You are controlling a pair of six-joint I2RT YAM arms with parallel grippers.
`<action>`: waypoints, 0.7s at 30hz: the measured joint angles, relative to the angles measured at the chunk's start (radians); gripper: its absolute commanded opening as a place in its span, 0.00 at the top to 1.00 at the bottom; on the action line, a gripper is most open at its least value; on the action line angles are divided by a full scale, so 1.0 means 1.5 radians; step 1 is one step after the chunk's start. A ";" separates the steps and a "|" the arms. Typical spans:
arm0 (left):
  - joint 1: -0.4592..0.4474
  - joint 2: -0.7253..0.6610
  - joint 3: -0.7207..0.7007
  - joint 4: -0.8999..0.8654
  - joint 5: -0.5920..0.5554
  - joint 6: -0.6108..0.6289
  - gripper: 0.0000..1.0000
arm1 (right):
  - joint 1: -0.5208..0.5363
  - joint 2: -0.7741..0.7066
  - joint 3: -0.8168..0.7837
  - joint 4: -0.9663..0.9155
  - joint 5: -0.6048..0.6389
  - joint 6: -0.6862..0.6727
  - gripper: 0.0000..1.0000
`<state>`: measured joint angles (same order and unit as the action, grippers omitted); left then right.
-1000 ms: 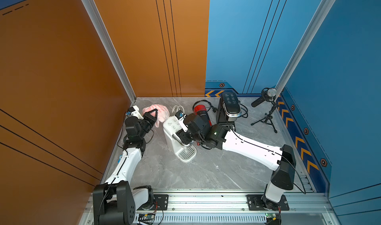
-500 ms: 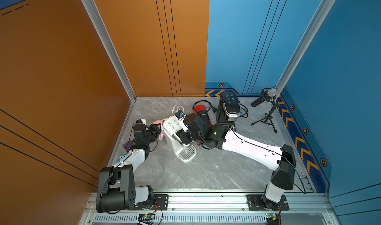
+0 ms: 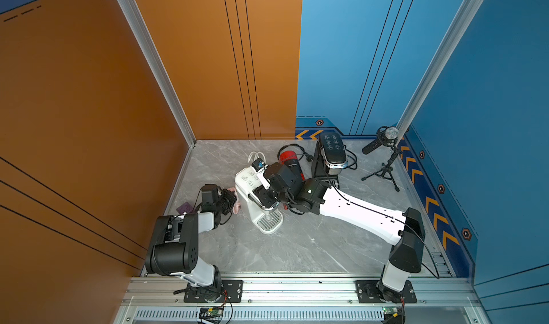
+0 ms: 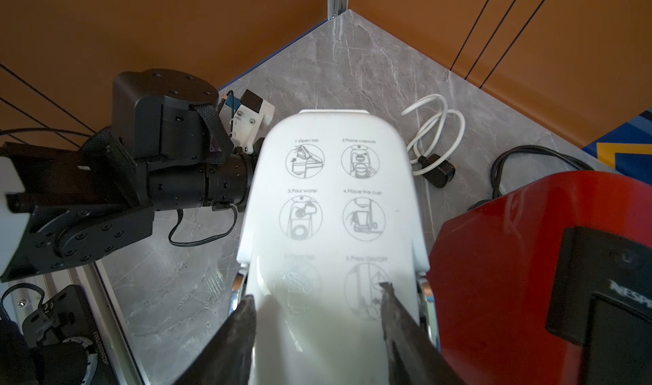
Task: Wipe the surface of a coffee machine
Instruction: Wipe the dirt from the surface of the coffee machine.
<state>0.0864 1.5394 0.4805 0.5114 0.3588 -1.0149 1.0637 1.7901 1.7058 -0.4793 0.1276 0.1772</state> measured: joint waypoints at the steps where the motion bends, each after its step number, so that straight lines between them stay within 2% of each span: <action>1: 0.000 0.000 0.000 0.001 0.000 0.000 1.00 | 0.000 0.000 0.000 0.000 0.000 0.001 0.42; 5: 0.000 -0.010 -0.006 0.002 -0.005 -0.012 1.00 | 0.000 0.000 0.000 0.000 0.000 0.002 0.42; 10: 0.000 -0.108 0.007 -0.046 0.002 -0.025 1.00 | 0.000 0.000 0.000 0.000 0.000 0.002 0.40; 16: 0.002 -0.269 0.120 -0.176 0.004 -0.004 1.00 | 0.000 -0.004 -0.005 0.001 -0.003 0.002 0.39; 21: 0.002 -0.313 0.175 -0.210 0.003 0.021 1.00 | 0.000 -0.018 -0.020 0.000 -0.003 0.002 0.39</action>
<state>0.0891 1.0702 0.7429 0.1963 0.3626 -0.9840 1.0637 1.7638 1.6760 -0.4797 0.1230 0.1806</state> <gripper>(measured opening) 0.168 0.607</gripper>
